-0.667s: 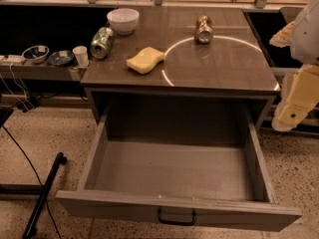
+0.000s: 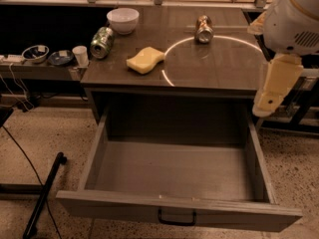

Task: Place green can into top drawer

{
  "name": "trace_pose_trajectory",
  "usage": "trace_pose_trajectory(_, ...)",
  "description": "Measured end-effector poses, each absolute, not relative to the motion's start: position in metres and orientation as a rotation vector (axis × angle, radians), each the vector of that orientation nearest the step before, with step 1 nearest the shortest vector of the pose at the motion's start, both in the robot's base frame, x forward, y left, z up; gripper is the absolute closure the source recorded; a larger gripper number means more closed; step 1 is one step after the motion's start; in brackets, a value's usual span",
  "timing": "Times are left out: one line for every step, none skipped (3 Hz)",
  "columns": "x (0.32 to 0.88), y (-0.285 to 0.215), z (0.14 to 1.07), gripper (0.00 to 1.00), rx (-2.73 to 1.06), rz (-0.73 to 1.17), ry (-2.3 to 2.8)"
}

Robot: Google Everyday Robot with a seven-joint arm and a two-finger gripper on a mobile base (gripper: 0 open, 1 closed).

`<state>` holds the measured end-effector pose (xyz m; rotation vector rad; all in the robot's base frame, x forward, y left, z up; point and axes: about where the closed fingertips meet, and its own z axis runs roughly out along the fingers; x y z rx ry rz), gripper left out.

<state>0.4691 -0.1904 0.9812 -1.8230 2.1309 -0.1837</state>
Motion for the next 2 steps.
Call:
trace_pose_trajectory(0.507, -0.121, 0.985, 0.00, -2.044, -0.371, 1.885)
trace_pose_trajectory(0.512, -0.072, 0.981, 0.00, -2.176, -0.564, 1.639)
